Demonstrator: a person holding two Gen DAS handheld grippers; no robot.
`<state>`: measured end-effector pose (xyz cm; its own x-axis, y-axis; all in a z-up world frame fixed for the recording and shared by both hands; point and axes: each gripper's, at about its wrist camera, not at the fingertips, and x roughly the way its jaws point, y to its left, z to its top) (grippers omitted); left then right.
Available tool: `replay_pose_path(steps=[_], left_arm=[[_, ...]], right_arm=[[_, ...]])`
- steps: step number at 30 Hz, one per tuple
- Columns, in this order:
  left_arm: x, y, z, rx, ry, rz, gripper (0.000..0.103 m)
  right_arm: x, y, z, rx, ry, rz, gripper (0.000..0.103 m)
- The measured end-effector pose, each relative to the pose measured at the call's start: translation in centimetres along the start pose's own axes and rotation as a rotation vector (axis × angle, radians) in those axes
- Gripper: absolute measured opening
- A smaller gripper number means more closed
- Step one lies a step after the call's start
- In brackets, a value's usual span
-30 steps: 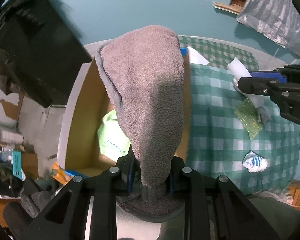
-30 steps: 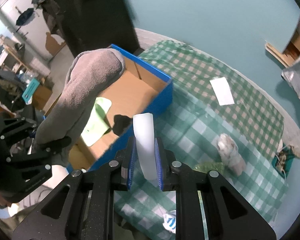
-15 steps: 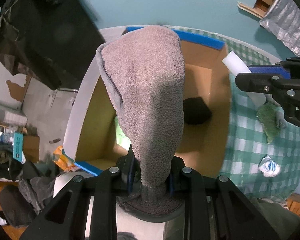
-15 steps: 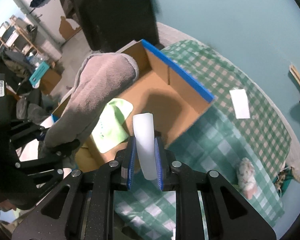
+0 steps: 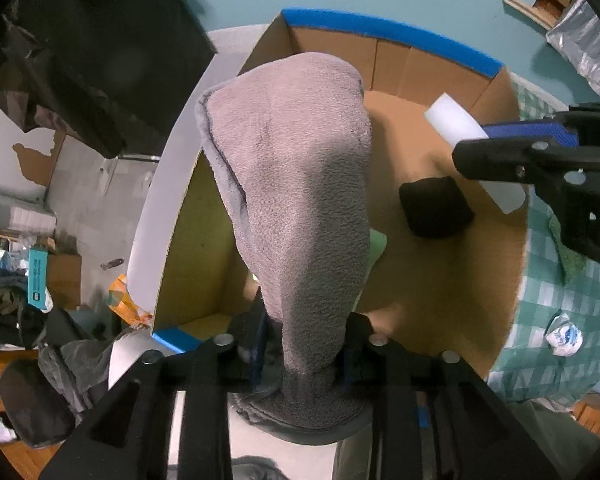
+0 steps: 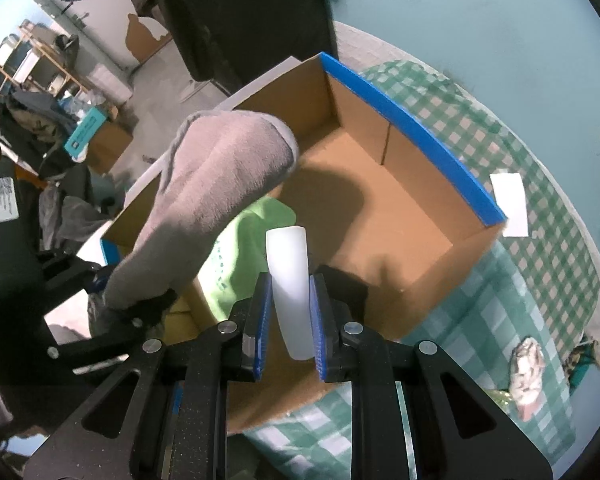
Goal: Organize soft objects
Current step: 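Lower both tools into the box and open them to drop towel and foam tube, then move both open tools back over the bed toward the remaining socks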
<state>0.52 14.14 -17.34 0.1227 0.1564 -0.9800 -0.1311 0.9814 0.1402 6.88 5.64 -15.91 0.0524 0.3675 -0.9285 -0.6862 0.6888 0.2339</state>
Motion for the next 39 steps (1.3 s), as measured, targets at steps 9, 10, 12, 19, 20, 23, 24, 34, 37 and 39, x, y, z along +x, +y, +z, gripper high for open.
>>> replay_pose_path(steps=[9, 10, 12, 19, 20, 23, 24, 34, 37, 39], left_arm=[[-0.1, 0.0, 0.4, 0.03, 0.022, 0.014, 0.056], [-0.2, -0.1, 0.3, 0.036, 0.021, 0.02, 0.057], [-0.4, -0.3, 0.2, 0.049, 0.018, 0.034, 0.058], [-1.6, -0.7, 0.4, 0.068, -0.019, 0.039, 0.072], [-1.9, -0.8, 0.3, 0.071, -0.029, 0.036, 0.072], [-3.0, -1.2, 0.5, 0.074, -0.056, 0.028, 0.072], [-3.2, -1.3, 0.5, 0.077, -0.061, 0.029, 0.072], [-5.0, -3.1, 0.2, 0.098, -0.091, 0.019, 0.072], [-5.5, -4.0, 0.2, 0.109, -0.095, 0.016, 0.072], [-5.8, -4.7, 0.1, 0.118, -0.095, 0.008, 0.072]], right_arm=[[0.3, 0.2, 0.6, 0.031, -0.022, -0.026, 0.042], [0.1, 0.1, 0.7, 0.036, -0.031, -0.028, 0.054], [-0.3, 0.2, 0.7, 0.032, -0.049, -0.041, 0.056], [-1.6, 0.0, 0.4, 0.018, -0.072, -0.058, 0.057], [-1.8, -0.1, 0.2, 0.02, -0.076, -0.057, 0.057], [-2.6, -0.5, -0.1, 0.029, -0.087, -0.054, 0.057], [-2.9, -0.6, -0.2, 0.03, -0.091, -0.055, 0.057], [-5.8, -2.1, -2.4, 0.035, -0.134, -0.071, 0.058], [-6.5, -2.9, -3.2, 0.045, -0.138, -0.075, 0.058], [-6.9, -3.5, -3.9, 0.057, -0.141, -0.078, 0.058]])
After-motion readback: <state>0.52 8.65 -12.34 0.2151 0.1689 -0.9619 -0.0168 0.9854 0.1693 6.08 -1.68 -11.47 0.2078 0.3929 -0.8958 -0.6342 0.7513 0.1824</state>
